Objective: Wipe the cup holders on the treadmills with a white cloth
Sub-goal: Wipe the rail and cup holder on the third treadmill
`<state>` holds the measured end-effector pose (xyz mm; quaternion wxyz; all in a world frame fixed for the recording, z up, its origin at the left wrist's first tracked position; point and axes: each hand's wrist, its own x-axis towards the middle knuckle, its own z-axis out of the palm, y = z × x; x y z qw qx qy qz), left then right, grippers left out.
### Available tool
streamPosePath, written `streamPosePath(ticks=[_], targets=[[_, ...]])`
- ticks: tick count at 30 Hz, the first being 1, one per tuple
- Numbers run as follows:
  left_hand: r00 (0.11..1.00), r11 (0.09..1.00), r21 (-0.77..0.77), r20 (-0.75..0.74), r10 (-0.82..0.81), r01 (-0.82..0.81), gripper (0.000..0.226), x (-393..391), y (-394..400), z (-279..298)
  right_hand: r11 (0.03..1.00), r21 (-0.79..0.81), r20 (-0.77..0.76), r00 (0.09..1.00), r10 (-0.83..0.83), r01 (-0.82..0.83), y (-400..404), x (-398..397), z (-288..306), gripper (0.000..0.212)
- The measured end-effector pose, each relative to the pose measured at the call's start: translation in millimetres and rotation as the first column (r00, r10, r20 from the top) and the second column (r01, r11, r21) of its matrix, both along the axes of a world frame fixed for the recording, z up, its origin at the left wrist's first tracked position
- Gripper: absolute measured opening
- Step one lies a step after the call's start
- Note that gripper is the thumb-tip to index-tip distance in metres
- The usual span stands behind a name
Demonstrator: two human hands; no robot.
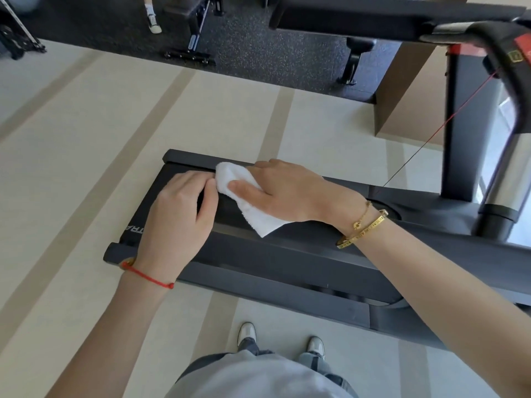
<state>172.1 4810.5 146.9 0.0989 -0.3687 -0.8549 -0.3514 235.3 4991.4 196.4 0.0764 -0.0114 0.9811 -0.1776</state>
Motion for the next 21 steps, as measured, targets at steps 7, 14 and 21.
streamPosePath(ticks=[7, 14, 21], targets=[[0.998, 0.999, -0.020, 0.027, -0.050, 0.051, 0.036, -4.4, -5.3, 0.9, 0.924, 0.377, -0.283, 0.958, 0.042, 0.070, -3.6, 41.3, -7.3, 0.064], [0.994, 0.994, 0.003, -0.037, -0.107, 0.108, 0.030, -3.6, -1.2, 0.9, 0.871, 0.401, -0.495, 0.867, -0.053, 0.282, -13.6, 40.7, -20.6, 0.061], [0.966, 0.977, 0.030, -0.156, -0.205, 0.212, 0.029, 15.7, 26.8, 6.4, 0.794, 0.411, -0.654, 0.752, -0.085, 0.448, -13.1, 80.4, -29.7, 0.054]])
